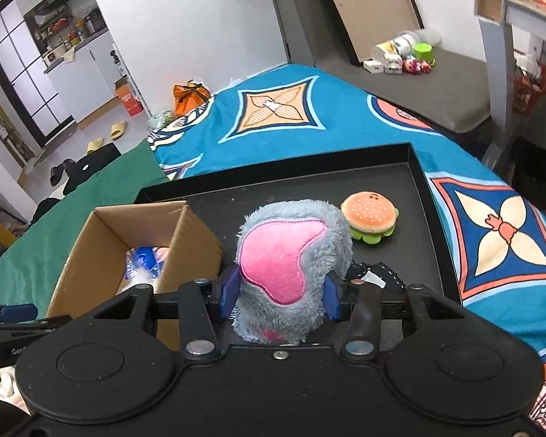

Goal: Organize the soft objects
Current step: 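Carry the grey plush with the right gripper into the box and release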

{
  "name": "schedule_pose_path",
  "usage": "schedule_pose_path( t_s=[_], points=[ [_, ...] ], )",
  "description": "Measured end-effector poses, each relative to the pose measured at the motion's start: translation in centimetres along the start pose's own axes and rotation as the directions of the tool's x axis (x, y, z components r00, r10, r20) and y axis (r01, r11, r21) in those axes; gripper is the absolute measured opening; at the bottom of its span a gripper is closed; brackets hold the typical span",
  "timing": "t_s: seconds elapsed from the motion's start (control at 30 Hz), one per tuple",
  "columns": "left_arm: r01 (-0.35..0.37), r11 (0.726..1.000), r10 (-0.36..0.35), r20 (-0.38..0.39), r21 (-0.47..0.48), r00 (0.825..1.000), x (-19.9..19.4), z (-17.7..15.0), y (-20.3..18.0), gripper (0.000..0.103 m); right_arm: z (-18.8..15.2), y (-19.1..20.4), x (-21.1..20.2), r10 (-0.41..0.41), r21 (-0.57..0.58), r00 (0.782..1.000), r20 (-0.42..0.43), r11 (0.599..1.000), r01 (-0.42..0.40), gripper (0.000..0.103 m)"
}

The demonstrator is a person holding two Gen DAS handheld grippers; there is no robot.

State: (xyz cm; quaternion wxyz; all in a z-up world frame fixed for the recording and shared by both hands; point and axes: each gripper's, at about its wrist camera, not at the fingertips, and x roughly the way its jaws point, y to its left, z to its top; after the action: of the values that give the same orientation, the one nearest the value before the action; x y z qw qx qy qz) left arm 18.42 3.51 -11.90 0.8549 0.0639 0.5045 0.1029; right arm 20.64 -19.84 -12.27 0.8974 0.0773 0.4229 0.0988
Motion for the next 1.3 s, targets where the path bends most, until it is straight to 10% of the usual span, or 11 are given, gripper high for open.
schedule_pose_path(
  t_s=[0.8, 1.3],
  points=[
    [0.14, 0.985, -0.14, 0.005, -0.099, 0.99, 0.9, -0.6, 3.0, 0.047, 1.1, 8.8, -1.9, 0.048, -0.194, 0.998, 0.043, 0.98, -0.039, 0.046],
    [0.2, 0.97, -0.205, -0.021, -0.14, 0.979, 2.0, -0.6, 3.9, 0.024, 1.8, 13.4, -0.8, 0.119, -0.222, 0.993, 0.003, 0.968, -0.116, 0.046]
  ],
)
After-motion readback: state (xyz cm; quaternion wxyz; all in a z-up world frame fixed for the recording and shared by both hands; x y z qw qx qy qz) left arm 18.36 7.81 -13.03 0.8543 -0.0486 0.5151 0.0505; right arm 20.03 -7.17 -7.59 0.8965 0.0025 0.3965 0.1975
